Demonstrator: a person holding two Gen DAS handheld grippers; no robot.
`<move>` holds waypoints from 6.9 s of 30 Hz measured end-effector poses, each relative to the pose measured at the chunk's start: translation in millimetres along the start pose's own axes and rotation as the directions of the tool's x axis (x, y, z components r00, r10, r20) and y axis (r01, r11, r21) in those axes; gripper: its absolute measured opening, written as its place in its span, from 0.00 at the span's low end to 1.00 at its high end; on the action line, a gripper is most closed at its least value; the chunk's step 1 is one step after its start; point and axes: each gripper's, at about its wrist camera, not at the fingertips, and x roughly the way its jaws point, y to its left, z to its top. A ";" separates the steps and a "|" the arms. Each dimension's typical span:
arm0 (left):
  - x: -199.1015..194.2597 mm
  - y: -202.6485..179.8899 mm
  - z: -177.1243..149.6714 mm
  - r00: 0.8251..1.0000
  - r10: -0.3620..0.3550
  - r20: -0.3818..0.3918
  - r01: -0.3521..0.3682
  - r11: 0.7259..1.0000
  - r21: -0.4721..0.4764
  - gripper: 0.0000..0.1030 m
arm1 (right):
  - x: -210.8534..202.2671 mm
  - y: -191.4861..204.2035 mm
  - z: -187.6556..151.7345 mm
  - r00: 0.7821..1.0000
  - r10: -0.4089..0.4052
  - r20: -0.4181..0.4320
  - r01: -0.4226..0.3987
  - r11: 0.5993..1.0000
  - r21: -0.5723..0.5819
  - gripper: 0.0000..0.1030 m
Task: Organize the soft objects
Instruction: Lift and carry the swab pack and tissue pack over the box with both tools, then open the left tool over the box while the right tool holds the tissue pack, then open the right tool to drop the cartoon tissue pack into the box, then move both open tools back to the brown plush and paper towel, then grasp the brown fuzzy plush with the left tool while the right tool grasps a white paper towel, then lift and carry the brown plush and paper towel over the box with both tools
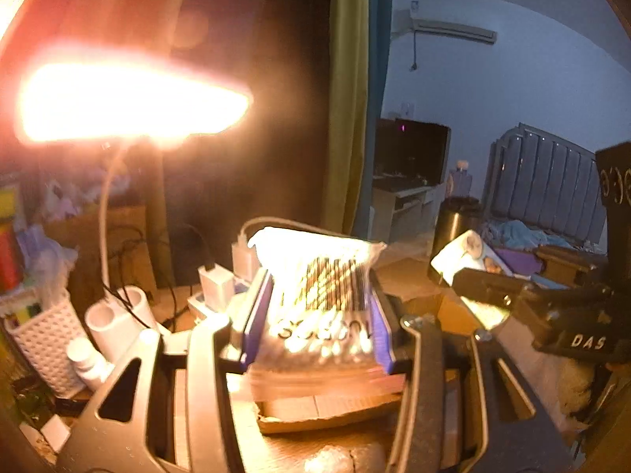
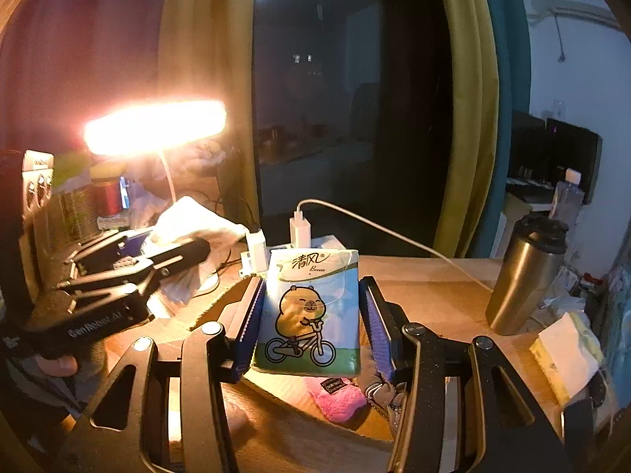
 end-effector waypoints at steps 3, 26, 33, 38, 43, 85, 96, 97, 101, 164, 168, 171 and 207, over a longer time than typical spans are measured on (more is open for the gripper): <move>18.9 0.7 -10.4 0.999 0.011 -0.040 -0.012 1.000 -0.003 0.45 | 11.7 -6.7 -2.9 1.000 0.005 -0.018 -0.005 1.000 0.012 0.49; 87.8 0.6 -67.0 0.937 0.064 -0.343 -0.052 0.998 0.043 0.46 | 60.2 -16.4 -24.7 0.992 0.047 -0.113 -0.040 0.997 0.064 0.49; 79.5 1.2 -69.8 0.924 0.028 -0.381 -0.030 1.000 0.001 0.46 | 58.0 -13.7 -25.8 0.992 0.052 -0.114 -0.045 0.997 0.065 0.49; 79.9 2.4 -67.1 0.928 0.052 -0.370 -0.055 0.998 0.002 0.48 | 60.6 -7.2 -28.3 0.989 0.074 -0.124 -0.066 0.996 0.064 0.49; 75.1 8.6 -56.6 0.945 0.052 -0.324 -0.066 0.997 -0.031 0.65 | 66.0 -4.1 -29.3 0.987 0.085 -0.135 -0.076 0.995 0.069 0.49; -33.6 28.7 -44.8 0.983 0.113 -0.142 -0.126 0.988 -0.087 0.73 | 9.9 37.4 -31.2 0.992 0.008 -0.125 -0.009 1.000 -0.007 0.61; -66.5 4.7 -47.7 0.990 0.079 -0.116 -0.088 0.994 -0.071 0.73 | -35.4 39.3 -36.9 0.996 -0.034 -0.079 0.033 0.999 -0.008 0.62; -68.8 2.8 -48.0 0.990 0.078 -0.115 -0.086 0.994 -0.070 0.73 | -38.3 39.3 -37.8 0.996 -0.036 -0.076 0.035 0.999 -0.008 0.62; -78.0 -4.3 -51.1 0.992 0.067 -0.110 -0.074 0.995 -0.064 0.74 | -50.3 37.7 -44.8 0.997 -0.044 -0.070 0.044 0.999 0.000 0.63; -36.8 -90.6 -151.9 0.887 0.090 -0.453 -0.037 0.991 0.125 0.65 | -53.4 23.5 -188.7 0.934 -0.068 -0.350 0.070 0.998 -0.009 0.35; -38.3 -94.6 -150.6 0.893 0.086 -0.442 -0.025 0.990 0.141 0.57 | -56.8 9.6 -189.0 0.936 -0.071 -0.345 0.087 0.996 0.029 0.15; -39.8 -96.2 -150.1 0.894 0.079 -0.442 -0.014 0.989 0.149 0.54 | -58.5 6.0 -189.0 0.937 -0.072 -0.341 0.092 0.995 0.042 0.15; -71.7 -116.9 -71.1 0.963 -0.022 -0.269 0.054 0.992 0.112 0.36 | -110.8 -30.6 -117.2 0.989 -0.107 -0.105 0.115 0.990 0.078 0.14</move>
